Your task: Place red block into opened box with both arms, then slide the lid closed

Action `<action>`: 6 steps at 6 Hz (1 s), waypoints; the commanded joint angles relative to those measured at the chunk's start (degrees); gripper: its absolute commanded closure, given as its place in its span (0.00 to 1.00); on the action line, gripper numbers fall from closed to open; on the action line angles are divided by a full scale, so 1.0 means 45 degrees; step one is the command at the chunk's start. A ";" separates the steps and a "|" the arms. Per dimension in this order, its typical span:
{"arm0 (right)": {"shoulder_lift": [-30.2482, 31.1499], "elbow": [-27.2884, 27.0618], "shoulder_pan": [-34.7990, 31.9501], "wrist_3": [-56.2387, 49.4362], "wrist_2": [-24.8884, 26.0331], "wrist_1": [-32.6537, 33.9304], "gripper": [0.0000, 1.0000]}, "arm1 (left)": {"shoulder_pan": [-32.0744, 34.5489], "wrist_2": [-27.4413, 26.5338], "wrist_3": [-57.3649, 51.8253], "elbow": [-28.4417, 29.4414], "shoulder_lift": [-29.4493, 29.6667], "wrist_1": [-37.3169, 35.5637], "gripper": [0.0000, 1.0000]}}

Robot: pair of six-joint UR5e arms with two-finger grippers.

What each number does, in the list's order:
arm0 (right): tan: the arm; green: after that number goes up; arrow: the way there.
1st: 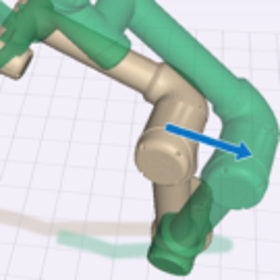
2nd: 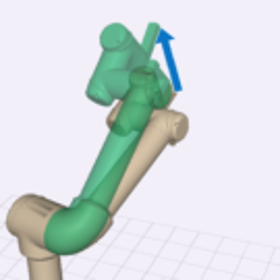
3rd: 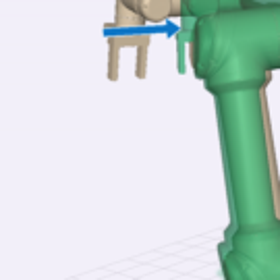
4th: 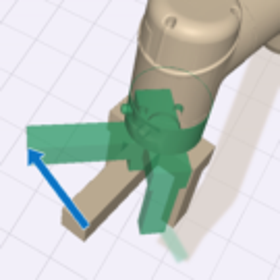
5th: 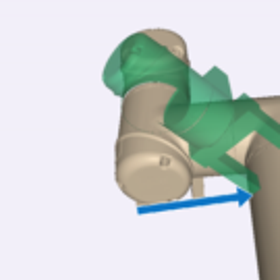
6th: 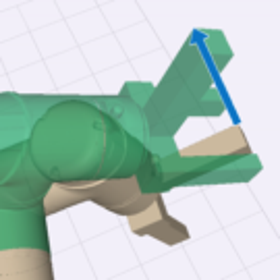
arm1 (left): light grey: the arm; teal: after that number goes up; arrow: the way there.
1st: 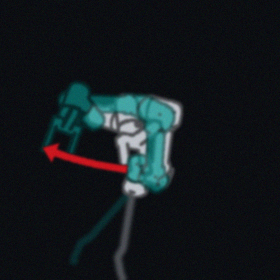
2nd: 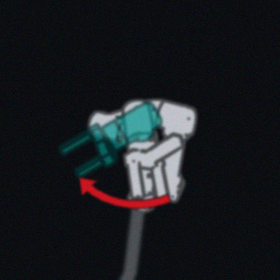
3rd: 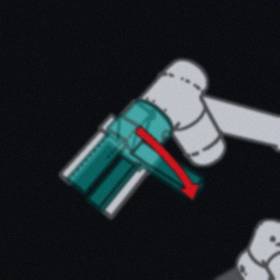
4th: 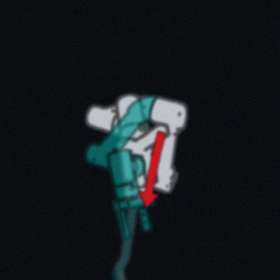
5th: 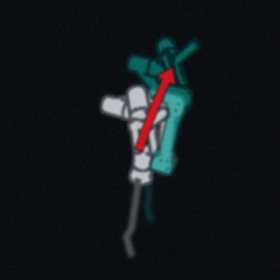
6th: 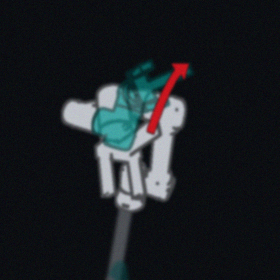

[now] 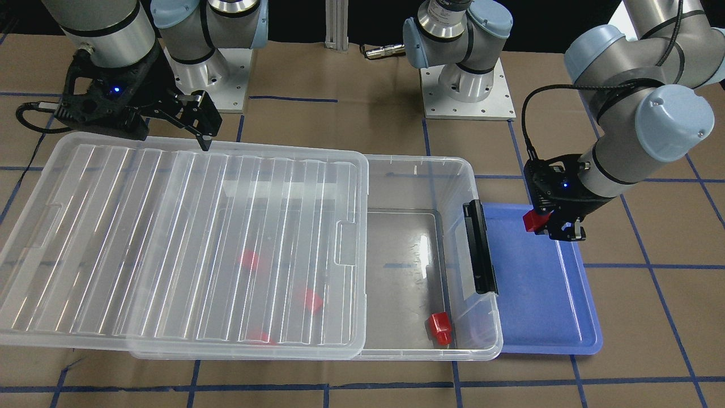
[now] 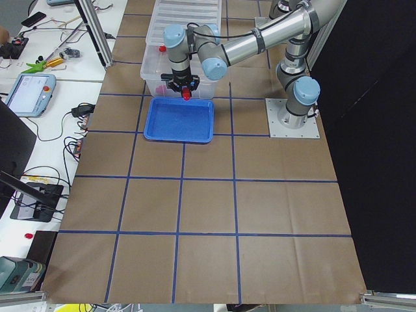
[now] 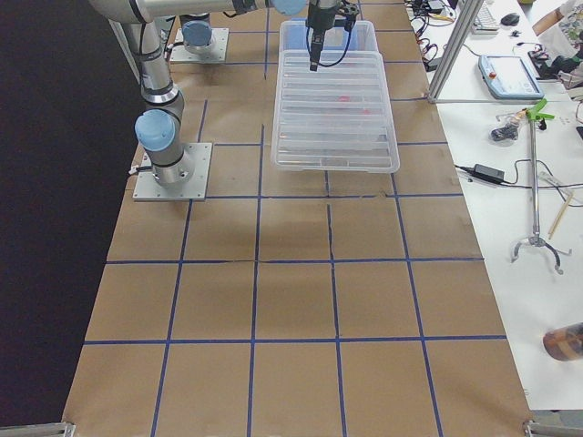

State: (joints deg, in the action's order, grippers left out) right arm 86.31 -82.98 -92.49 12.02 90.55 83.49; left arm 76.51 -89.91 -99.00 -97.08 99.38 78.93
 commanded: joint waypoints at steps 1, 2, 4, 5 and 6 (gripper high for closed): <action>-0.0020 -0.0017 0.0006 0.0023 -0.0006 0.0002 0.00 | 0.1697 0.0098 0.2277 0.0518 -0.0172 0.0451 0.99; -0.0020 0.0002 0.0006 0.0004 -0.0006 0.0002 0.00 | 0.3062 0.0078 0.3357 0.0770 0.0080 0.0410 0.99; -0.0020 0.0003 0.0045 0.0004 -0.0025 0.0002 0.00 | 0.3894 0.0446 0.4109 0.1261 0.1327 -0.0306 0.99; -0.0020 0.0003 0.0045 0.0004 -0.0025 0.0002 0.00 | 0.4263 0.0469 0.4129 0.0758 0.1874 -0.1666 0.99; -0.0039 -0.0017 0.0045 0.0004 -0.0025 0.0021 0.00 | 0.4403 0.0430 0.4052 0.0386 0.2808 -0.2918 0.99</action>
State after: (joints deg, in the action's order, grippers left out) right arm 86.19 -82.99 -92.30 12.05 90.44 83.52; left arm 95.40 -87.99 -80.66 -93.76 108.41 71.14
